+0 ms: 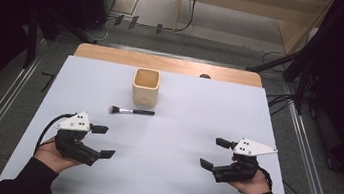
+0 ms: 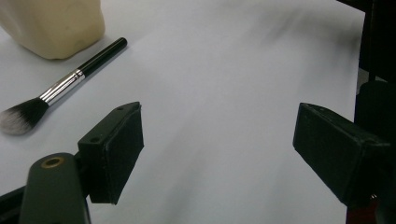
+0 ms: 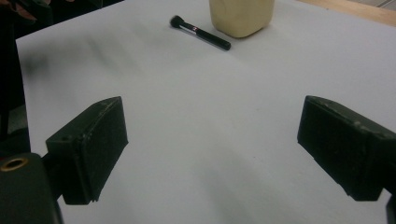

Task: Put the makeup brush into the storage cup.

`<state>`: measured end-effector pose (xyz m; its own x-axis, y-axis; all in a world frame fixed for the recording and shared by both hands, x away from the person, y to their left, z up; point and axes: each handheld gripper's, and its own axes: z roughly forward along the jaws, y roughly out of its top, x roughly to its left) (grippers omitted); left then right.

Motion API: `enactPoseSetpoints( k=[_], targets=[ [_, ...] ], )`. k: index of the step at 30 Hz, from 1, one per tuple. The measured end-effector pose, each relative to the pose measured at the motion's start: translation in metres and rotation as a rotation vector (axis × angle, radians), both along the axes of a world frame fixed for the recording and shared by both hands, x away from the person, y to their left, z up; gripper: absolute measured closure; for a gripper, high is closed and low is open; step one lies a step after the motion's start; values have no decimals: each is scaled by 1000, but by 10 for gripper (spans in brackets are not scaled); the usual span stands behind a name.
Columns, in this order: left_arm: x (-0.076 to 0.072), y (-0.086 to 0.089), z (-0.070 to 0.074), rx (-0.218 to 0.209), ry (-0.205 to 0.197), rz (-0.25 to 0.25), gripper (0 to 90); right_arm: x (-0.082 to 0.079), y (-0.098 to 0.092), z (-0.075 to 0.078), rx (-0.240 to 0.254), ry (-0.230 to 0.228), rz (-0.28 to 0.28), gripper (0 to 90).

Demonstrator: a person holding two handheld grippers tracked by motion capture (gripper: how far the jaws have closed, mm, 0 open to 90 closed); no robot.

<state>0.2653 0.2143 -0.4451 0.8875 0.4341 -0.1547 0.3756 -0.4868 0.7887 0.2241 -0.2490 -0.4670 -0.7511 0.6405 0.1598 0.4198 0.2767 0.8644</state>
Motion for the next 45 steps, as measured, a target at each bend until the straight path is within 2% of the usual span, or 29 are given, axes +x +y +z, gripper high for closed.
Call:
enactPoseSetpoints(
  k=[34,41,45],
  targets=[
    [3,2,1,-2,13,8,171,-1,2,-1,-9,12,29,91],
    [10,-2,6,22,9,-5,171,-2,3,0,-6,14,31,91],
    [16,-8,9,54,8,-23,171,-3,4,-1,-7,15,41,91]
  ],
)
